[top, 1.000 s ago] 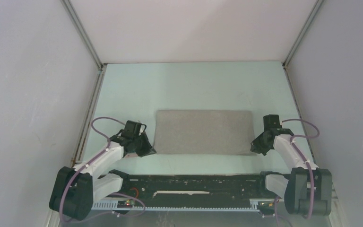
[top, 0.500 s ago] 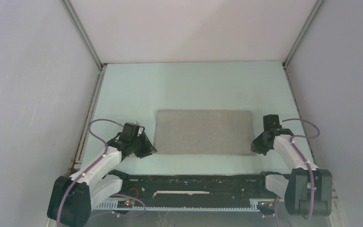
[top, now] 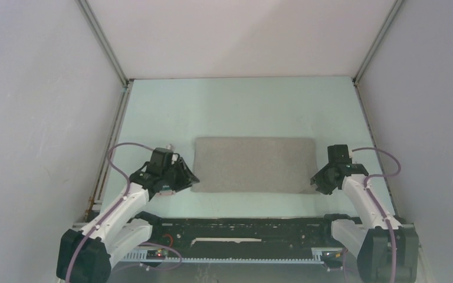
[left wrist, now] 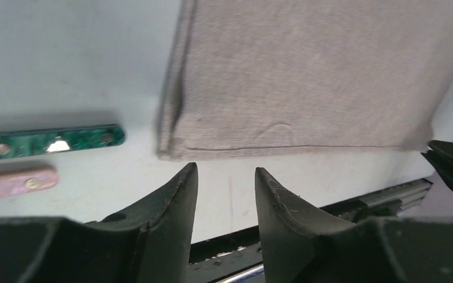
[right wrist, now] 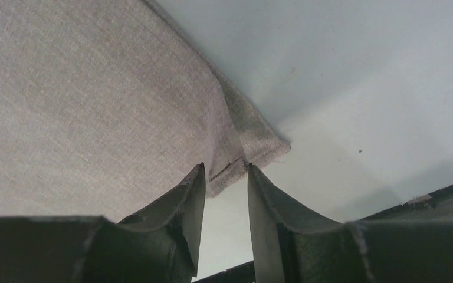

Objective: Fold the napkin into a case and place the utensils inside
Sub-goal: Fold and flatten the napkin at the center of the board, then smooth out the rectangle-folded napkin at the center of the board.

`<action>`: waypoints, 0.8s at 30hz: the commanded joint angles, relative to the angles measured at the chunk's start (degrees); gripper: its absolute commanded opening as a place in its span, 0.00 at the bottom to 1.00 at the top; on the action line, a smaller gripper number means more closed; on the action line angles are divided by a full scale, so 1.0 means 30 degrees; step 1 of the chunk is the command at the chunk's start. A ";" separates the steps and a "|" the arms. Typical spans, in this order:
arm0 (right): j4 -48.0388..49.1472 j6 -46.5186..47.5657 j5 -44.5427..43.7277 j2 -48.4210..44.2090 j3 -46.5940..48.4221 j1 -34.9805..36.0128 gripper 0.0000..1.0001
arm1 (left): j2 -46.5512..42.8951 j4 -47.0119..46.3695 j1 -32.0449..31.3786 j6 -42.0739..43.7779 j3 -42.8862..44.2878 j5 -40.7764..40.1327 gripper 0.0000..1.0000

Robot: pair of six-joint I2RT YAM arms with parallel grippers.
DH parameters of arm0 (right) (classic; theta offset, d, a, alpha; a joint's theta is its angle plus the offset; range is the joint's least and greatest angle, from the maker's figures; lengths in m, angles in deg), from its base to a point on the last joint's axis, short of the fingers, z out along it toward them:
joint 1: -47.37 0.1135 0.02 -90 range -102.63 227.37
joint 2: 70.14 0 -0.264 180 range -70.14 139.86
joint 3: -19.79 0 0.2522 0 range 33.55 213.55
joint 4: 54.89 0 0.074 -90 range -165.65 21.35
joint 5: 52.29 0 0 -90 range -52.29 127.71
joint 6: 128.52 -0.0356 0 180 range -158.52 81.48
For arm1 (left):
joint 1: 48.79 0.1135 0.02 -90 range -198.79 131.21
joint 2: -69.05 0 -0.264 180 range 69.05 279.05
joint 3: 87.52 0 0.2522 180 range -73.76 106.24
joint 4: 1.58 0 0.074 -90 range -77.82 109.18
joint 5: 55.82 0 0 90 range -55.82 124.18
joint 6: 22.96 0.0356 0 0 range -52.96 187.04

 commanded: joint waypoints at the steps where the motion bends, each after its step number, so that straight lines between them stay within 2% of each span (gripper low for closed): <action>1: -0.1557 -0.0958 -0.0575 -0.1173 0.0355 0.0851 0.41 | 0.1262 -0.1501 -0.0555 -0.0065 0.1565 0.1455 0.47; 6: -0.2290 -0.1558 -0.1201 -0.1962 0.0367 0.1843 0.51 | 0.3555 -0.3422 -0.0994 -0.0506 0.1792 0.1816 0.45; 12: -0.2181 -0.1305 -0.1298 -0.1772 0.0645 0.1823 0.52 | 0.5099 -0.3928 -0.0927 0.0189 0.1694 0.1031 0.46; 16: -0.0513 -0.0607 -0.0505 -0.1175 0.0615 0.1805 0.51 | 0.5756 -0.4245 -0.0626 0.0280 0.1154 0.0642 0.44; 19: 0.0999 0.0806 0.0025 -0.0176 0.0834 0.1544 0.51 | 0.5912 -0.4069 -0.0059 0.0470 0.0823 0.0232 0.42; 22: 0.2147 0.2391 0.1972 0.0969 0.0882 0.0353 0.55 | 0.5680 -0.3145 0.0361 0.0744 0.0586 -0.0556 0.40; 24: 0.2209 0.2803 0.2179 0.1043 0.0871 -0.0406 0.60 | 0.5062 -0.2851 0.0416 0.0721 0.0146 -0.1037 0.40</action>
